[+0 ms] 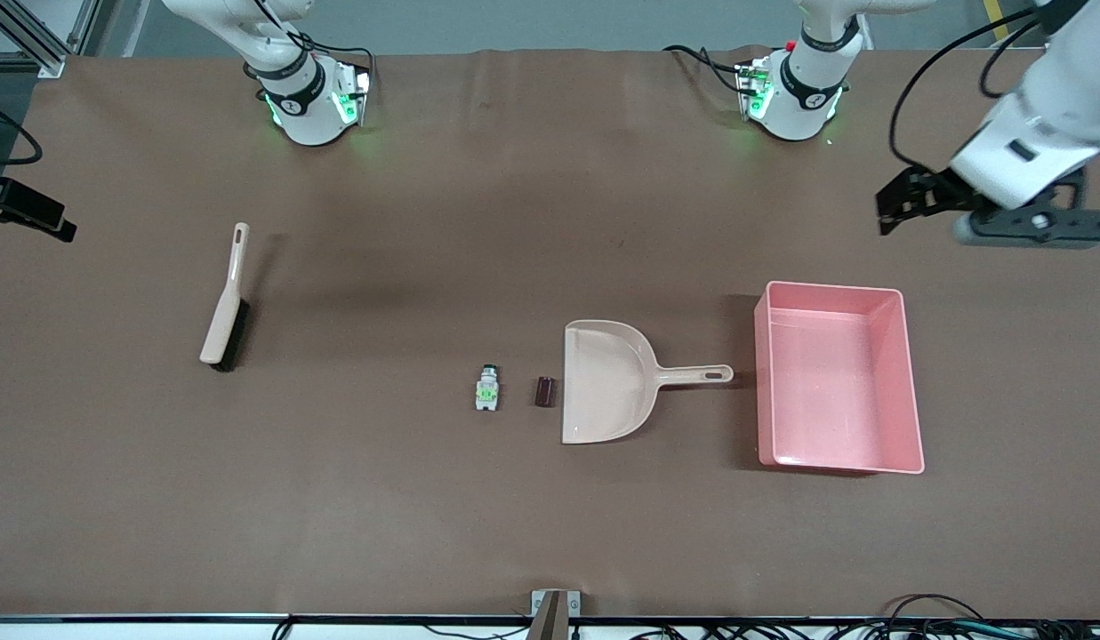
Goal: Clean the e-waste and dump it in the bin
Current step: 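Reach the left gripper to the dustpan handle while the right gripper reaches the brush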
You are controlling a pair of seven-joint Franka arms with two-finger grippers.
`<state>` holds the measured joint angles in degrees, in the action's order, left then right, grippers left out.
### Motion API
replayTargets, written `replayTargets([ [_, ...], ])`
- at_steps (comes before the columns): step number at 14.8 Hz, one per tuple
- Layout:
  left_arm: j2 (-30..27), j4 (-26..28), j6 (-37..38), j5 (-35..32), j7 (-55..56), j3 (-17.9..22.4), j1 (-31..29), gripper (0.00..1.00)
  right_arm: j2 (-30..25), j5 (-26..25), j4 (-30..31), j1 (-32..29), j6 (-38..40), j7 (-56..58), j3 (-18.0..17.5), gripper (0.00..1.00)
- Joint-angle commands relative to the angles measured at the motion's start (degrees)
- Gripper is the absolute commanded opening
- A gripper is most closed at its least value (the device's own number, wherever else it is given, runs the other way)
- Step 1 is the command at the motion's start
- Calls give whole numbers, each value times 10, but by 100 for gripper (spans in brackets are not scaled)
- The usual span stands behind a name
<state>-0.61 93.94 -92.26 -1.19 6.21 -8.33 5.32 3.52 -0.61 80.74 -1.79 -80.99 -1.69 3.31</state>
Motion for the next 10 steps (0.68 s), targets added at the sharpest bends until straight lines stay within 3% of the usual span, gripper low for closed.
replayTargets([
  [1,47,-17,-19,1,-4,1,48,100,-5,3,13,-22,-11,5,-6,100],
  [4,92,-17,-47,0,-6,-10,87,100,-4,-4,82,-42,-54,10,-5,100],
  [10,169,-15,-116,-23,-28,-56,125,99,2,-14,287,-65,-279,12,-6,100],
])
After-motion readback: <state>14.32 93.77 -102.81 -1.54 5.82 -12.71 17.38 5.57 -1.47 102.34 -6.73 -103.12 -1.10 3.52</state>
